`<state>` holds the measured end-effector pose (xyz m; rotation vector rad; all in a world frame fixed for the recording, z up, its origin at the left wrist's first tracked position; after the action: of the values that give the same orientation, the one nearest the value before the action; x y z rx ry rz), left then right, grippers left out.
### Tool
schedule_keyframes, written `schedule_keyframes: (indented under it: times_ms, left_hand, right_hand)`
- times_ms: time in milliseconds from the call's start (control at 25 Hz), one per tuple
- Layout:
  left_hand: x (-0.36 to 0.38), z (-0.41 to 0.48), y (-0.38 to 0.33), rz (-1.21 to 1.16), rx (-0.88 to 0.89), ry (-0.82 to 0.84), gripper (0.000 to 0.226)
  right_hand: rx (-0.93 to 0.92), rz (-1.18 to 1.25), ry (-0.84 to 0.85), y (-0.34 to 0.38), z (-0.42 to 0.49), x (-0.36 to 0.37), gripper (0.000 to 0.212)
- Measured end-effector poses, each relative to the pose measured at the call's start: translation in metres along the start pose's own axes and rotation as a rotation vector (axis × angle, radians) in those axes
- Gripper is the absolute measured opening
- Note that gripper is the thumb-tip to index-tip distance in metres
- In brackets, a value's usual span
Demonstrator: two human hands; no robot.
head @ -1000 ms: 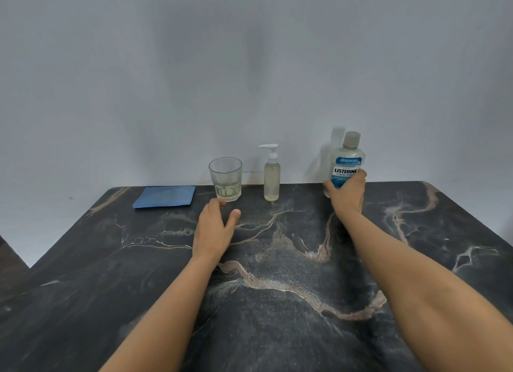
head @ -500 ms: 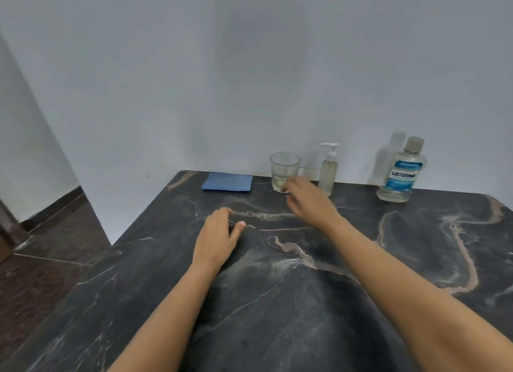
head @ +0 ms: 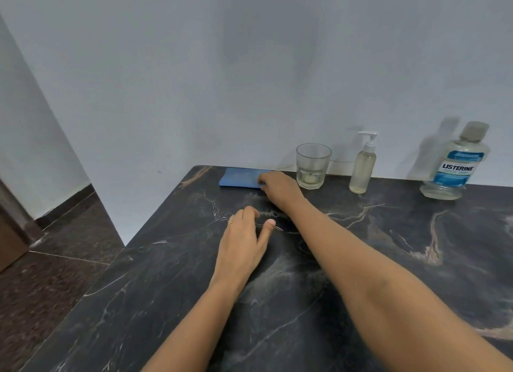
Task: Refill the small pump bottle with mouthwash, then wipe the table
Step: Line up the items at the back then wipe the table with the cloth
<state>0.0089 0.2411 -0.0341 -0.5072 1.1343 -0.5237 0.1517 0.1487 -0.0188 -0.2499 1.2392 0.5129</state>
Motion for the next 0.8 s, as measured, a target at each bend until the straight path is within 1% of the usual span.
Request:
schedule_keyframes:
  times_ms: [80,120,280,360,520,720,800]
  left_hand:
    - [0.001,0.0,0.001,0.003,0.002,0.0,0.034]
    - [0.001,0.0,0.001,0.001,0.001,0.0,0.033]
    - [-0.001,0.0,0.0,-0.005,-0.018,0.014,0.028]
    - [-0.004,-0.002,-0.001,0.008,-0.036,0.031,0.025]
    - [-0.031,-0.028,-0.023,0.068,-0.012,0.05,0.019]
    - [-0.071,-0.083,-0.067,0.06,0.02,0.047,0.023]
    - [-0.081,-0.115,-0.087,0.028,0.022,0.048,0.025]
  right_hand:
    - [-0.045,-0.143,-0.016,0.006,0.002,-0.003,0.023]
    - [-0.049,-0.15,-0.033,0.007,0.001,-0.006,0.023]
    - [0.04,0.069,-0.209,0.009,-0.026,-0.047,0.021]
    - [0.072,0.149,-0.271,0.008,-0.051,-0.074,0.019]
    - [0.134,0.134,-0.34,-0.002,-0.124,-0.139,0.016]
    - [0.239,0.034,-0.3,-0.026,-0.234,-0.197,0.016]
    - [0.283,0.008,-0.317,-0.032,-0.283,-0.223,0.015]
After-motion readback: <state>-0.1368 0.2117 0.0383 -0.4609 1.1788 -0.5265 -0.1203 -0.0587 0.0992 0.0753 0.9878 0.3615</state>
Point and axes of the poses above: each hand's wrist, its own z-axis towards the middle knuckle, its own x-axis out of the palm, y = z × x, the point moved 9 cm from there along z, towards the middle knuckle, and after that the axes turned 9 degrees about -x, right-handed, at the moved point
